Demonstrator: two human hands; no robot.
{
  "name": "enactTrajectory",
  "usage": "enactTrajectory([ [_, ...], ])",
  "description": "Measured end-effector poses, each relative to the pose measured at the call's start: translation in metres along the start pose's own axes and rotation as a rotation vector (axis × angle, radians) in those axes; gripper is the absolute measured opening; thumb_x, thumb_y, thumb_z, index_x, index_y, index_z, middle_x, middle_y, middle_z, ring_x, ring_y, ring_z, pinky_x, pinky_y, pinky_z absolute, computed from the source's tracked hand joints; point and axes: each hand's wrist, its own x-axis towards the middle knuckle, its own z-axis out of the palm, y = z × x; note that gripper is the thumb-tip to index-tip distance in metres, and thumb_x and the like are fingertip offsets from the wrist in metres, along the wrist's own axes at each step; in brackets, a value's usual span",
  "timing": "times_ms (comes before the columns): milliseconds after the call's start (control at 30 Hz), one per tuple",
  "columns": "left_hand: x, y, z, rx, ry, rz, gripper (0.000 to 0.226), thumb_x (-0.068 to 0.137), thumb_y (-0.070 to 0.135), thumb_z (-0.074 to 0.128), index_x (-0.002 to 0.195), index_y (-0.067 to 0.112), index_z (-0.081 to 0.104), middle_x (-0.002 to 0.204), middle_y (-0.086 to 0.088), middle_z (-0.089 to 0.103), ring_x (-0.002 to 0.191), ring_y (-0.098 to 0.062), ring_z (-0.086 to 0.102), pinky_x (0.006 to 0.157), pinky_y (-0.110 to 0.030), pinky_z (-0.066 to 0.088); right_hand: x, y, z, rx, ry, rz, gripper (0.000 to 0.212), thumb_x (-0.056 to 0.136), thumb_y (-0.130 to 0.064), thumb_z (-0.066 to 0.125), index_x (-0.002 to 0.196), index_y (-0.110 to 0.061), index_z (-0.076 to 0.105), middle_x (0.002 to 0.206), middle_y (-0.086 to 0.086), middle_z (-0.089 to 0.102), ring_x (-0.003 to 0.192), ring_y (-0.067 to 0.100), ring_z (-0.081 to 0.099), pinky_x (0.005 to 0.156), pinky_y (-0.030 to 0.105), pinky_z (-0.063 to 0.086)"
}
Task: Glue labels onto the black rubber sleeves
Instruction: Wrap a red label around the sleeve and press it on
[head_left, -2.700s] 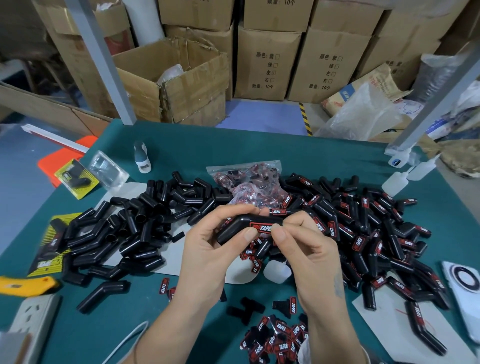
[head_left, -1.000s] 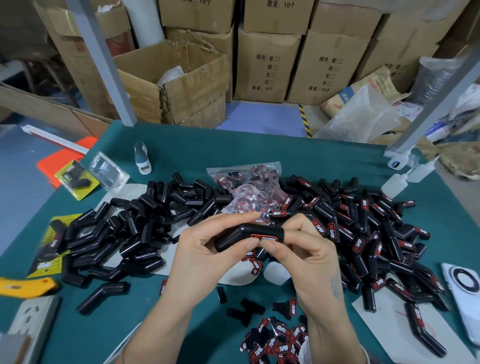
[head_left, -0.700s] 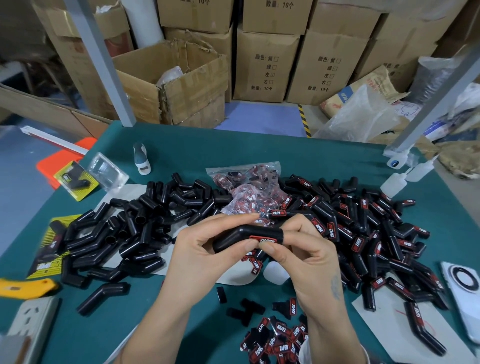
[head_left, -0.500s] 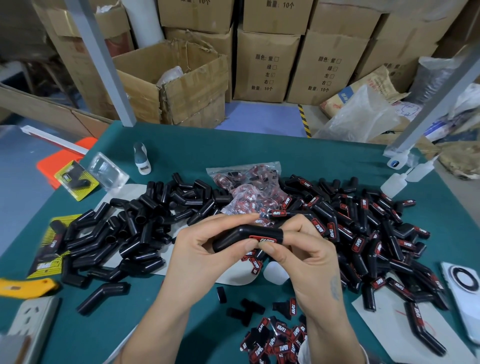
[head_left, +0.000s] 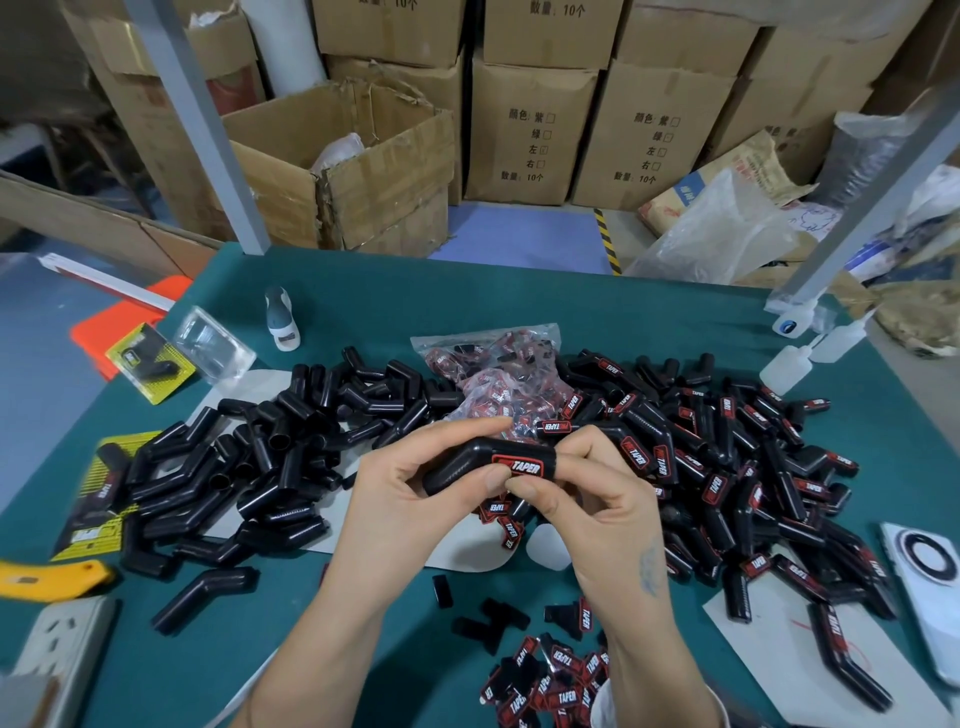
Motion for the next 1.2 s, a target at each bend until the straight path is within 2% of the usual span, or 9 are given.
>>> enactTrajectory([
  [167, -0.0018, -0.0006, 0.0009, 0.009, -0.009, 0.013, 0.032, 0.082, 0.027, 0.082, 0.114, 0.032, 0.082, 0.099, -0.006, 0.077, 0.083, -0.013, 0.073, 0.076, -0.020, 0.057, -0.0012, 0.0002, -0.0033, -0.006, 0.001, -0.009, 0.014, 0.088, -0.044, 0.079, 0.095, -0.033, 0.084, 0.082, 0.008, 0.052, 0.076, 0.040, 0.051, 0.066, 0.049, 0.042],
  [300, -0.0025, 0.0006, 0.0003, 0.033, -0.018, 0.054, 0.032, 0.083, 0.025, 0.082, 0.113, 0.034, 0.082, 0.100, -0.004, 0.077, 0.082, -0.012, 0.071, 0.074, -0.019, 0.057, -0.0029, -0.0027, -0.0026, -0.001, 0.010, -0.033, 0.012, 0.089, -0.043, 0.079, 0.095, -0.035, 0.084, 0.082, 0.002, 0.057, 0.076, 0.031, 0.057, 0.066, 0.042, 0.045],
  [400, -0.0025, 0.0003, 0.0001, 0.046, -0.012, 0.061, 0.032, 0.082, 0.026, 0.082, 0.113, 0.036, 0.082, 0.100, -0.002, 0.077, 0.083, -0.011, 0.072, 0.075, -0.019, 0.057, -0.0026, -0.0031, -0.0008, 0.009, 0.004, -0.019, 0.013, 0.088, -0.045, 0.079, 0.096, -0.036, 0.084, 0.083, 0.001, 0.057, 0.075, 0.031, 0.056, 0.066, 0.042, 0.045],
  [533, -0.0015, 0.0002, -0.0001, 0.068, -0.007, 0.098, 0.032, 0.084, 0.024, 0.080, 0.112, 0.038, 0.081, 0.101, 0.002, 0.076, 0.088, -0.010, 0.072, 0.078, -0.018, 0.056, -0.0008, -0.0035, -0.0031, 0.030, -0.047, 0.014, 0.021, 0.087, -0.049, 0.078, 0.102, -0.036, 0.083, 0.085, -0.003, 0.055, 0.076, 0.015, 0.055, 0.069, 0.026, 0.045],
  [600, -0.0010, 0.0005, -0.0013, 0.087, -0.019, 0.132, 0.032, 0.086, 0.021, 0.079, 0.113, 0.037, 0.080, 0.104, 0.003, 0.075, 0.092, -0.011, 0.072, 0.079, -0.018, 0.056, -0.0004, -0.0030, -0.0034, 0.043, -0.062, 0.033, 0.025, 0.086, -0.052, 0.078, 0.104, -0.035, 0.083, 0.086, 0.001, 0.054, 0.076, 0.020, 0.052, 0.070, 0.026, 0.044],
  [733, -0.0011, -0.0005, -0.0035, 0.086, -0.071, 0.161, 0.034, 0.087, 0.016, 0.079, 0.113, 0.036, 0.079, 0.109, 0.005, 0.073, 0.095, -0.013, 0.072, 0.080, -0.021, 0.058, -0.0009, -0.0015, -0.0041, 0.049, -0.046, 0.033, 0.020, 0.088, -0.047, 0.078, 0.100, -0.033, 0.084, 0.085, 0.004, 0.055, 0.079, 0.031, 0.052, 0.070, 0.028, 0.043],
  [867, -0.0011, -0.0017, -0.0030, 0.062, -0.066, 0.163, 0.033, 0.085, 0.017, 0.080, 0.111, 0.037, 0.080, 0.110, 0.006, 0.073, 0.092, -0.014, 0.072, 0.075, -0.021, 0.058, -0.0012, -0.0012, -0.0059, 0.078, -0.061, 0.035, 0.016, 0.089, -0.040, 0.079, 0.099, -0.029, 0.085, 0.085, 0.005, 0.055, 0.079, 0.021, 0.055, 0.072, 0.024, 0.045],
  [967, -0.0010, -0.0018, -0.0019, 0.056, -0.060, 0.181, 0.032, 0.085, 0.018, 0.080, 0.111, 0.037, 0.081, 0.108, 0.005, 0.073, 0.091, -0.011, 0.071, 0.074, -0.020, 0.058, -0.0006, -0.0011, -0.0050, 0.109, -0.061, 0.041, 0.017, 0.088, -0.041, 0.080, 0.099, -0.030, 0.085, 0.084, -0.002, 0.057, 0.081, 0.012, 0.056, 0.074, 0.022, 0.046],
  [1200, -0.0019, -0.0030, -0.0008, 0.062, -0.066, 0.194, 0.030, 0.086, 0.017, 0.080, 0.111, 0.034, 0.081, 0.102, 0.007, 0.070, 0.084, -0.012, 0.070, 0.072, -0.019, 0.056, 0.0006, -0.0002, -0.0029, 0.137, -0.070, 0.075, 0.015, 0.087, -0.042, 0.081, 0.095, -0.030, 0.085, 0.085, -0.008, 0.061, 0.085, 0.013, 0.061, 0.080, 0.023, 0.050],
])
